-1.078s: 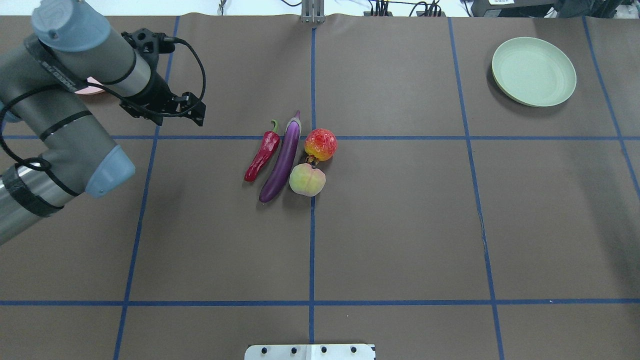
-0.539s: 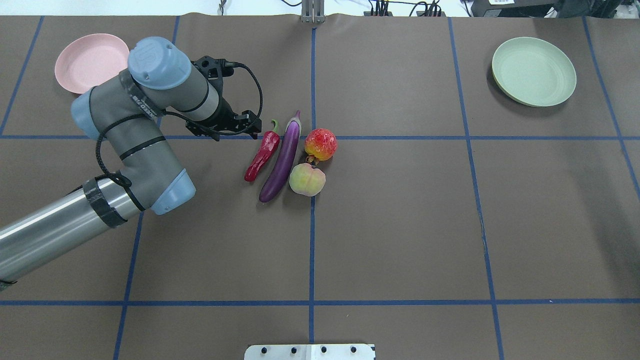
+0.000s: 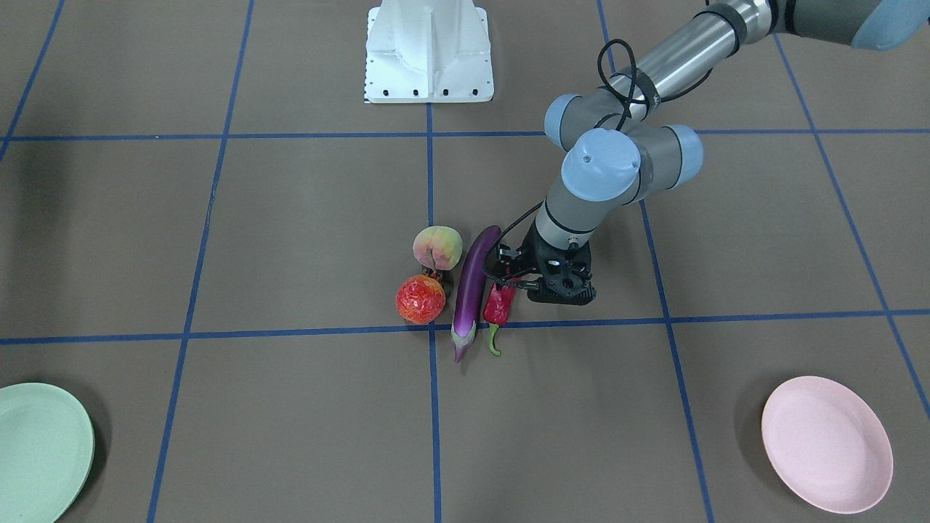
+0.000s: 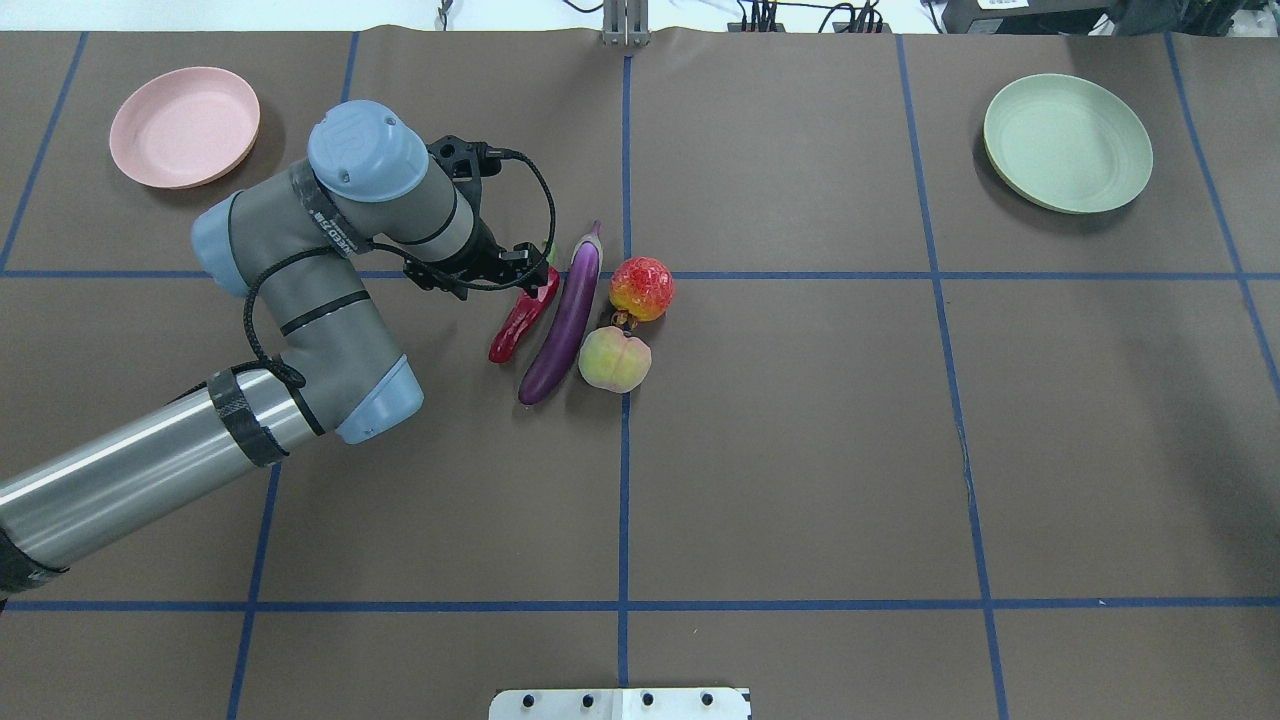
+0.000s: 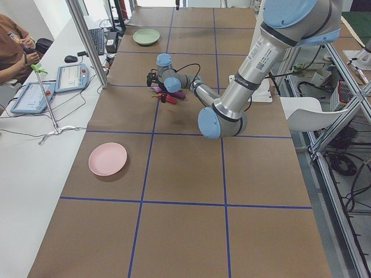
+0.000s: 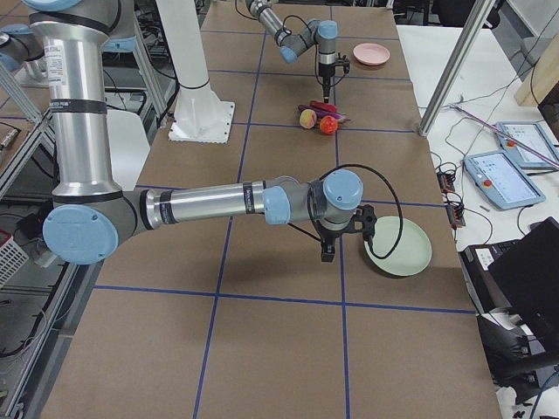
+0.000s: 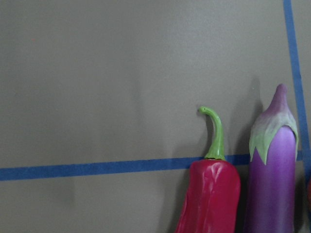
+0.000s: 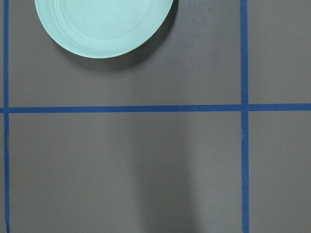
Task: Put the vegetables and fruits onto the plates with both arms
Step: 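Grasp the red chili pepper with the left gripper while the right arm reaches in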
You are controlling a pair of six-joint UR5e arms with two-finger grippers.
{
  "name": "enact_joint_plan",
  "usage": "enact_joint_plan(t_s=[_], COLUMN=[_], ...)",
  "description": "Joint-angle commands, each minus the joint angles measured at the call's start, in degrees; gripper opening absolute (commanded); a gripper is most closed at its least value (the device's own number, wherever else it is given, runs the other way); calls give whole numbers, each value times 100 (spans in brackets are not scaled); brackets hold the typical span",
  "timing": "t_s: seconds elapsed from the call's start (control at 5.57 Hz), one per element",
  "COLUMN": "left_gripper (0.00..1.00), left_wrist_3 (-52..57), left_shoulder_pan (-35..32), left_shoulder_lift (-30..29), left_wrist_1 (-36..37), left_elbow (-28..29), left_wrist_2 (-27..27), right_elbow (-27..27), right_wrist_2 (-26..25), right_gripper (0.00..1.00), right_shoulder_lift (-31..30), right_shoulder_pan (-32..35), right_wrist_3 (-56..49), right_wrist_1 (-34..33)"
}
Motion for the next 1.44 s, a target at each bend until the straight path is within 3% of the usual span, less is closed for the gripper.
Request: enact_joint_plan(t_s=[0.0,0.36,1.26], left_gripper=[88,88,83], left_wrist_3=[-2,-2,24], left_shoulder_pan=[22,145,154], left_shoulder_lift=[-91,-135,-126], left_wrist_1=[8,8,-10], left_elbow=[101,119,215], left_wrist_2=[1,1,1], right_elbow=[-2,-2,-10], right_wrist_2=[-1,-10,-10], right_gripper=[100,100,100], right_shoulder_lift=[157,604,930], right_shoulder_pan=[-108,-599,-812], right_wrist_3=[115,893,1168], right_wrist_1=[0,9,9])
